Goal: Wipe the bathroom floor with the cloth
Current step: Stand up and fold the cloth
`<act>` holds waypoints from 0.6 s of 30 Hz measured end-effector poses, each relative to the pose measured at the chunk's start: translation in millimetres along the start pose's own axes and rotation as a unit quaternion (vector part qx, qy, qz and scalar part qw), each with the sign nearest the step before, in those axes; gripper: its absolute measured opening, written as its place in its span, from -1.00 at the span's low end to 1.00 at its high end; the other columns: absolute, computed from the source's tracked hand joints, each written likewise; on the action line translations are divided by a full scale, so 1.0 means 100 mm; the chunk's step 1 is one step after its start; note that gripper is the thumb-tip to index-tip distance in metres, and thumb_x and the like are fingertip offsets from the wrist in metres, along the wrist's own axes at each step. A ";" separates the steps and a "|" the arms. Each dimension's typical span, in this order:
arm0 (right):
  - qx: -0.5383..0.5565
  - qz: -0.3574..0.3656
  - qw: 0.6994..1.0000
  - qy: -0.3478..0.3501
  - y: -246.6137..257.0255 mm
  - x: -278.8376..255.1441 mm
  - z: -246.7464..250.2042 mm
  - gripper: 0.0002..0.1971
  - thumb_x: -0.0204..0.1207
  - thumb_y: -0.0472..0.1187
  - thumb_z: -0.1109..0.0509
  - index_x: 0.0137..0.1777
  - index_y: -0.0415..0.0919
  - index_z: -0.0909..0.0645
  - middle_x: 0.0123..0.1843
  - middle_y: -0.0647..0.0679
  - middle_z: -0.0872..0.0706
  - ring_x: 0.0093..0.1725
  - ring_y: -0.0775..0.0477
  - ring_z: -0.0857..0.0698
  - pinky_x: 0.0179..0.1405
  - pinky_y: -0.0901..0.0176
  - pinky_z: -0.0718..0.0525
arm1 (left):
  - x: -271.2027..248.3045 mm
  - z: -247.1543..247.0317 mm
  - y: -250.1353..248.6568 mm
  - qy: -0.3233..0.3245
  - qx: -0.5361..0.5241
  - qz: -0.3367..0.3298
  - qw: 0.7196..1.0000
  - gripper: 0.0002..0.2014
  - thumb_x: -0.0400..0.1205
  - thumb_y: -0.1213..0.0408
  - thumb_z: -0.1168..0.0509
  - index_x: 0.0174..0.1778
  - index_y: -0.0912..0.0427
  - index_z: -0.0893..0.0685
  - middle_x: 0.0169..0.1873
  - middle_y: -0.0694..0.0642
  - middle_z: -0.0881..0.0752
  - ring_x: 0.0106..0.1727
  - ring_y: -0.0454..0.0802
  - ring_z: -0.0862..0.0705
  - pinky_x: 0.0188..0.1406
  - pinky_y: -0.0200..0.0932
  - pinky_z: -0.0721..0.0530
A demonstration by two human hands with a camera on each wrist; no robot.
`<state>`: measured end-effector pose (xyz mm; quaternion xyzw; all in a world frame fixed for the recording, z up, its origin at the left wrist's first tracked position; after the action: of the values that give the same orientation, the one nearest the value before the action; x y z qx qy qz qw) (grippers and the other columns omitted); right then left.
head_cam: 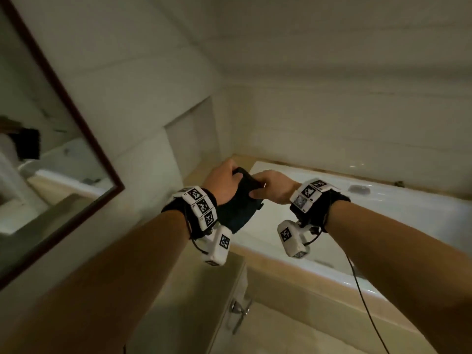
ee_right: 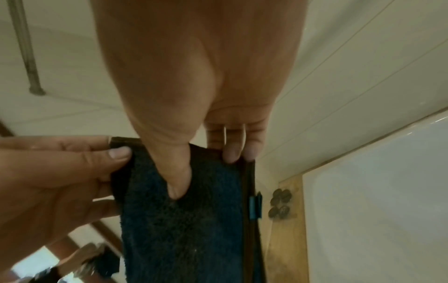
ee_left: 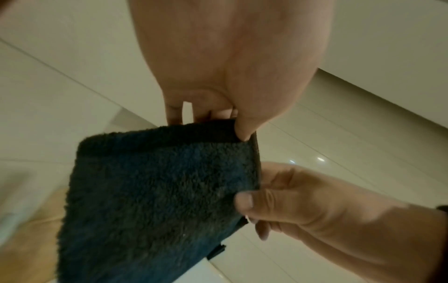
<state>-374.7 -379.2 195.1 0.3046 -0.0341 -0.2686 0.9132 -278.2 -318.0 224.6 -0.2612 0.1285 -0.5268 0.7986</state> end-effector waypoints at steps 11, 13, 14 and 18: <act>-0.030 0.076 0.985 0.155 0.75 1.33 -1.30 -0.73 0.47 -0.20 -0.56 0.18 -0.09 -0.74 -0.06 0.03 -0.73 -0.11 0.05 -0.66 -0.25 0.38 -0.53 | -0.52 0.65 1.96 -0.101 -0.013 0.234 0.967 -0.87 0.78 0.16 -0.11 0.14 0.12 -0.46 -0.07 0.12 -0.63 -0.11 0.04 -0.61 -0.14 -0.09 -0.50; 0.011 0.075 0.982 0.174 0.81 1.49 -1.53 -0.72 0.50 -0.20 -0.55 0.21 -0.11 -0.73 -0.04 -0.01 -0.76 -0.18 0.07 -0.66 -0.28 0.46 -0.54 | -0.71 0.72 2.25 -0.117 -0.021 0.279 0.953 -0.84 0.78 0.15 -0.10 0.16 0.12 -0.47 -0.05 0.09 -0.61 -0.06 0.05 -0.61 -0.05 -0.05 -0.54; 0.036 0.071 0.980 0.184 0.85 1.54 -1.64 -0.73 0.50 -0.20 -0.54 0.19 -0.14 -0.73 -0.06 -0.04 -0.78 -0.16 -0.01 -0.71 -0.21 0.33 -0.65 | -0.83 0.75 2.38 -0.128 -0.027 0.301 0.945 -0.84 0.78 0.15 -0.10 0.17 0.13 -0.47 -0.05 0.09 -0.61 -0.04 0.06 -0.62 -0.03 -0.04 -0.55; 0.097 0.084 0.972 0.195 1.10 1.73 -1.98 -0.81 0.51 -0.28 -0.52 0.11 -0.22 -0.71 -0.19 -0.05 -0.72 -0.23 0.03 -0.67 -0.31 0.27 -0.63 | -1.26 0.82 2.88 -0.165 -0.068 0.376 0.909 -0.84 0.78 0.17 -0.13 0.17 0.15 -0.48 -0.04 0.16 -0.65 -0.05 0.12 -0.65 -0.05 0.06 -0.64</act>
<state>-131.0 -287.2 80.0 0.4341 0.0931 -0.1221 0.8877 -67.9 -91.2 125.1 -0.3310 0.1191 -0.1273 0.9274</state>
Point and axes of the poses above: each hand's wrist, its own x-axis towards the middle knuckle, its own z-axis out of the back of the hand, y = z × x, the point moved 10 cm from there along x, towards the middle knuckle
